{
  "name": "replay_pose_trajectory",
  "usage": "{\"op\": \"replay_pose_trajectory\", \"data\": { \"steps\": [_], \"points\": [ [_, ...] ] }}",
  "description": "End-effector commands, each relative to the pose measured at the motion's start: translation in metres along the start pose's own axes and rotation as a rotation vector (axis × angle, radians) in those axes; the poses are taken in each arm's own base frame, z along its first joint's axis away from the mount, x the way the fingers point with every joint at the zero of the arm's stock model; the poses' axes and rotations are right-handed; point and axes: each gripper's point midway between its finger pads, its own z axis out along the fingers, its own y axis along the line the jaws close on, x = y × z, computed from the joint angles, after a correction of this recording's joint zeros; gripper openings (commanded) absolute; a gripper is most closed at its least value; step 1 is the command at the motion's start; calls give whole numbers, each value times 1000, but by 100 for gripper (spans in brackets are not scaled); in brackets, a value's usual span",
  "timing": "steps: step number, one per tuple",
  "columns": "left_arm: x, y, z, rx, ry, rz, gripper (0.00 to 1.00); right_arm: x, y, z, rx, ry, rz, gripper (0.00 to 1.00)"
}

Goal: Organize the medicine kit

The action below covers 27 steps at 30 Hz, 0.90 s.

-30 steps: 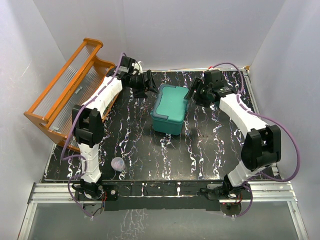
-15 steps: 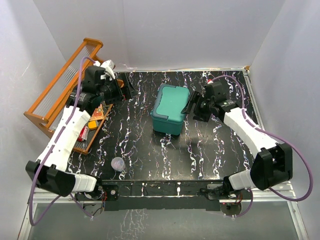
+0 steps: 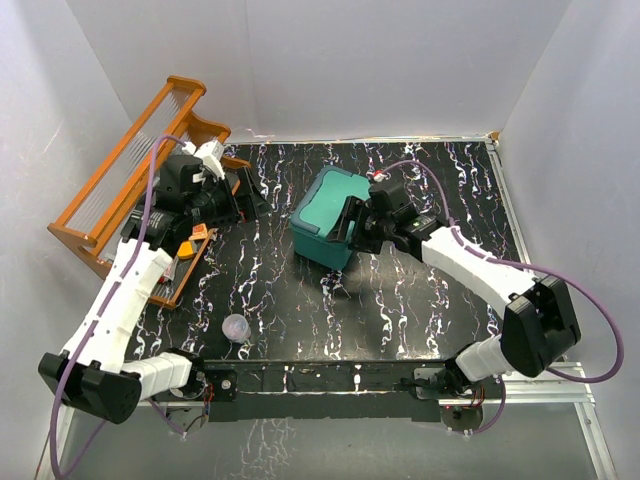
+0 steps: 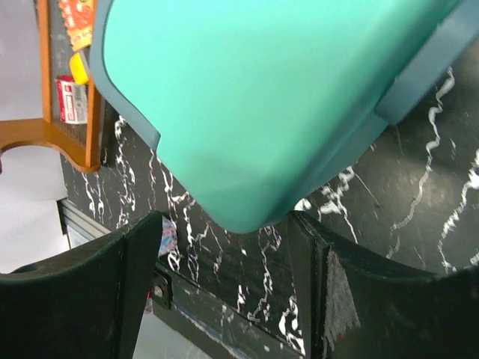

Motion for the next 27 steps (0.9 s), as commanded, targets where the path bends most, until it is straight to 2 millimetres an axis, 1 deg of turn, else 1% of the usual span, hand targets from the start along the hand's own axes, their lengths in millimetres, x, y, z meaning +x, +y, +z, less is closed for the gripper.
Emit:
{"op": "replay_pose_trajectory", "data": {
  "steps": [1, 4, 6, 8, 10, 11, 13, 17, 20, 21, 25, 27],
  "points": [
    [-11, -7, -18, 12, -67, 45, 99, -43, 38, 12, -108, -176, -35, 65],
    [-14, -4, -25, -12, -88, 53, 99, -48, 41, 20, -95, -194, -45, 65],
    [-17, -1, -30, -30, -113, 64, 99, -53, 40, 20, -85, -217, -54, 65],
    [-21, 2, -37, -50, -147, 80, 99, -58, 38, 12, -65, -248, -72, 66],
    [-25, 2, -46, -53, -182, 104, 99, -60, 35, -4, -44, -276, -101, 67],
    [-27, 1, -51, -54, -199, 113, 99, -60, 35, -14, -38, -289, -120, 68],
    [-29, 1, -61, -65, -228, 132, 99, -57, 25, -38, 6, -306, -149, 69],
    [-30, 4, -85, -93, -267, 153, 99, -48, -12, -93, 171, -358, -192, 73],
    [-27, 5, -104, -100, -306, 165, 99, -47, -32, -141, 256, -440, -218, 75],
    [-26, 4, -113, -99, -324, 167, 99, -49, -35, -163, 271, -487, -221, 75],
    [-20, 3, -142, -96, -384, 179, 99, -56, -44, -229, 337, -615, -224, 77],
    [-18, 3, -155, -96, -415, 191, 99, -62, -40, -263, 331, -686, -212, 79]
  ]
}}
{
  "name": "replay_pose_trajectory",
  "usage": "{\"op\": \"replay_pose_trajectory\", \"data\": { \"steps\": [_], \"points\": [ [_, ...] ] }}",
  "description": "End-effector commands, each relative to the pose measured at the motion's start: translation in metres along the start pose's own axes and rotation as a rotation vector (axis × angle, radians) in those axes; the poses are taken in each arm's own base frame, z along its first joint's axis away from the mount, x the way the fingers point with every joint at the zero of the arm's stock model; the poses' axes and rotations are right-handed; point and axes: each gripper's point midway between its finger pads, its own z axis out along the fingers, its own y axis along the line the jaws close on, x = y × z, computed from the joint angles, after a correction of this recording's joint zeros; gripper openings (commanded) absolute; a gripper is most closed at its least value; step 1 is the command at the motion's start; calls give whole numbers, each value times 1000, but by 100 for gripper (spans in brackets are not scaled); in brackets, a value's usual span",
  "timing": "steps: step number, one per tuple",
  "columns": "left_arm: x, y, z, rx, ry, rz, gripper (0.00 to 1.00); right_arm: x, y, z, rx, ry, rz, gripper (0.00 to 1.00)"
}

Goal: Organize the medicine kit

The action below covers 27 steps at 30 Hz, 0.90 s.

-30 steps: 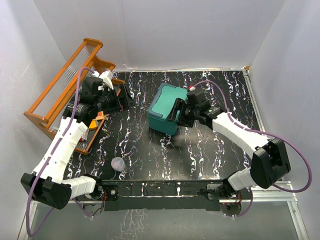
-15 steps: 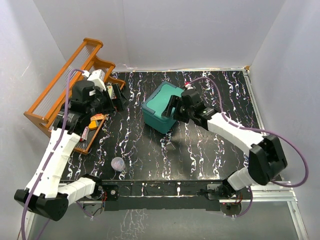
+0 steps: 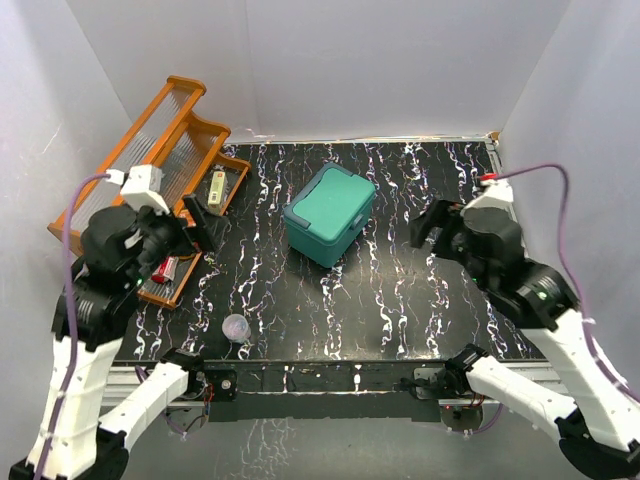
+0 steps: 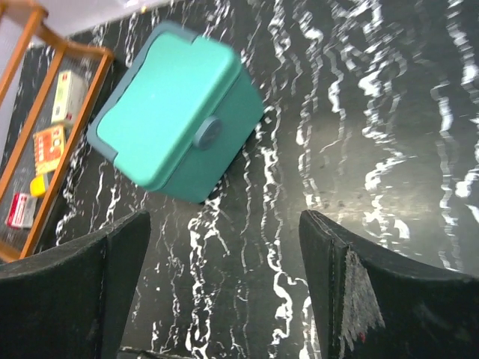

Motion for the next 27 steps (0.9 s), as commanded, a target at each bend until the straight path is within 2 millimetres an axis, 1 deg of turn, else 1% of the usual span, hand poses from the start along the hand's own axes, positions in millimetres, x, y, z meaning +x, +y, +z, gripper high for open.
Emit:
{"op": "replay_pose_trajectory", "data": {
  "steps": [1, 4, 6, 10, 14, 18, 23, 27],
  "points": [
    [-13, 4, -36, -21, -88, 35, 99, -48, -34, -55, 128, -151, -29, 81],
    [-11, 10, -52, -42, -114, 29, 99, -70, -38, -83, 104, -248, -21, 89],
    [-5, 14, -62, -51, -129, 15, 99, -81, -40, -97, 88, -300, -19, 98],
    [3, 13, -75, -26, -151, -4, 99, -89, -36, -113, 43, -335, -11, 98],
    [7, 15, -82, -24, -169, -17, 99, -87, -36, -117, 25, -336, 8, 98],
    [5, 16, -88, -25, -200, -22, 99, -78, -35, -114, 7, -316, 32, 98],
    [4, 14, -89, -8, -215, -16, 99, -77, -37, -115, 6, -323, 49, 98],
    [6, 14, -86, -6, -200, -11, 99, -78, -39, -116, 15, -330, 55, 98]
  ]
}}
